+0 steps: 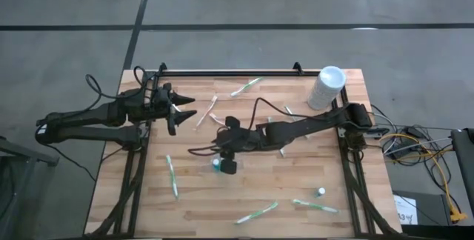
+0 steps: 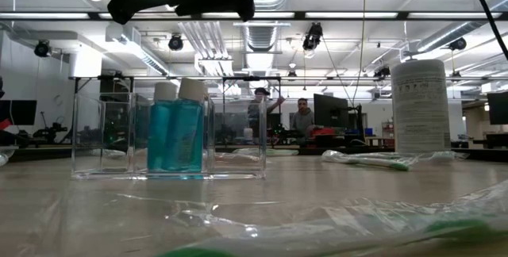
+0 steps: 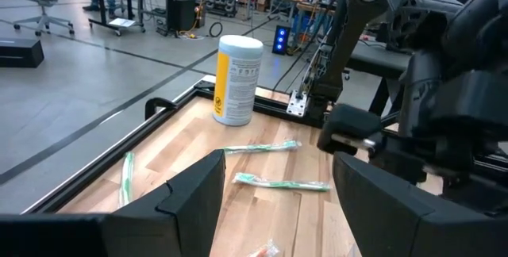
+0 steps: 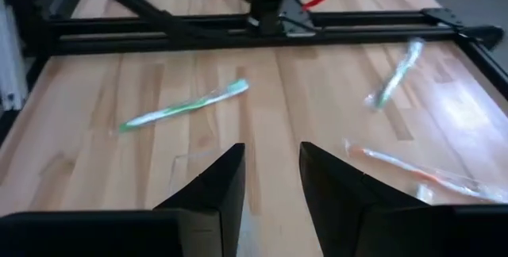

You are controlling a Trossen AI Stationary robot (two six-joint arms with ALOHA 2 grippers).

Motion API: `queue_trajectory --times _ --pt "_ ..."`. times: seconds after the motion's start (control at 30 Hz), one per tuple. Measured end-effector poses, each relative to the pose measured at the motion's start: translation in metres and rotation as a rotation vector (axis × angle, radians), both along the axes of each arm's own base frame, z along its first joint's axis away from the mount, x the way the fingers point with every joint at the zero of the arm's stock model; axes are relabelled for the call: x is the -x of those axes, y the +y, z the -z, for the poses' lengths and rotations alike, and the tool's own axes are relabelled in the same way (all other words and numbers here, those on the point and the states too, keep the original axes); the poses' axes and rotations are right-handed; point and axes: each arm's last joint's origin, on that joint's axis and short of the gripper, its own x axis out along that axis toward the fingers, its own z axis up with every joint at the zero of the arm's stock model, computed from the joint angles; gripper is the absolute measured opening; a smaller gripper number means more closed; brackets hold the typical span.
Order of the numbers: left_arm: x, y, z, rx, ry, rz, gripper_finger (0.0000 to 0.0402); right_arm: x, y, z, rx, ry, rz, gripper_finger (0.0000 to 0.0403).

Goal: Pick & Place toothbrushing station
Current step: Put the blue mouthwash into the transparent organizer

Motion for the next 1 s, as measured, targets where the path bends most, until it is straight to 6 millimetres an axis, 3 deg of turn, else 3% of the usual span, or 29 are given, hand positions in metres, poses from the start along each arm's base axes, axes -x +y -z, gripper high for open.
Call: queue_trajectory --times 0.53,1.0 --pt "0.0 0.0 0.0 0.0 0.0 0.001 0.0239 0.025 -0.008 -0.049 0.156 -0.104 0.03 0.0132" --pt "0.0 0.0 0.0 0.0 0.0 0.004 0.0239 0.032 0.004 -0.057 0.242 -0.115 0.032 0.0132"
